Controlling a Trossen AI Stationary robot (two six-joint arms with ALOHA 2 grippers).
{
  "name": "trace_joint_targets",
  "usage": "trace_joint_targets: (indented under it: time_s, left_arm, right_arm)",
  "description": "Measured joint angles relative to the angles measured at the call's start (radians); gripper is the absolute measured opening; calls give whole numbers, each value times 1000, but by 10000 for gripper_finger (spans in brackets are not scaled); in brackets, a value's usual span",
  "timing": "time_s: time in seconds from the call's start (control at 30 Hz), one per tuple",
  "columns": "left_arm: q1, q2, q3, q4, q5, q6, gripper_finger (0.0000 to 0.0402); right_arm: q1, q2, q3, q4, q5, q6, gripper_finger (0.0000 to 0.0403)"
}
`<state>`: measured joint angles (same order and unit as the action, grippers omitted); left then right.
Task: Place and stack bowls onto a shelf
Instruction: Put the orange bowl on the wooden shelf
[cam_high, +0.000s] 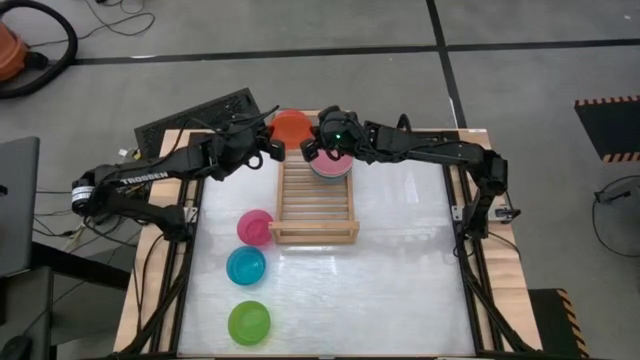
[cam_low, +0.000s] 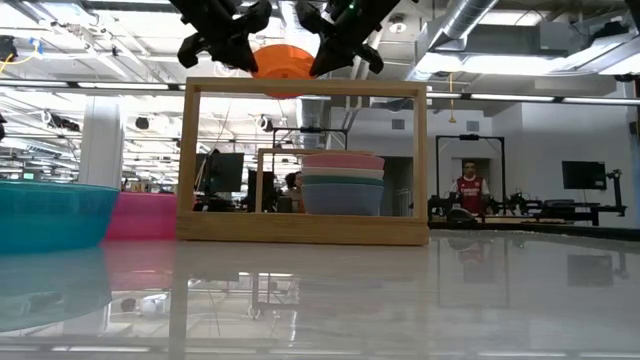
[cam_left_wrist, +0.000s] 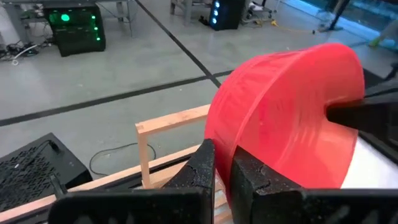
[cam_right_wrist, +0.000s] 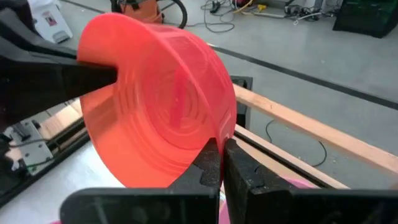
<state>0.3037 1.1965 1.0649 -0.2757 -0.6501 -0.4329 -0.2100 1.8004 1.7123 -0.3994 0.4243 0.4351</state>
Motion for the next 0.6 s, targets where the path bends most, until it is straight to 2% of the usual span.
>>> trace_joint_targets:
  time_s: [0.13,0.3,0.37,0.5,0.6]
  left_arm:
    - [-1,-1,1,2,42,37,43]
    - [21,-2,1,0,172,24,136]
    - [37,3,3,18,298,23,177]
    - [60,-15,4,58,589,30,245]
    - [62,-23,4,58,687,30,271]
  right_arm:
    - [0,0,0,-9,-16,-2,23]
    - [1,-2,0,-26,-44,-13,23]
    - [8,-10,1,-21,-113,-28,23]
    - [0,-41,1,-77,-141,-27,23]
    - [-26,-83,5,-108,-165,-28,23]
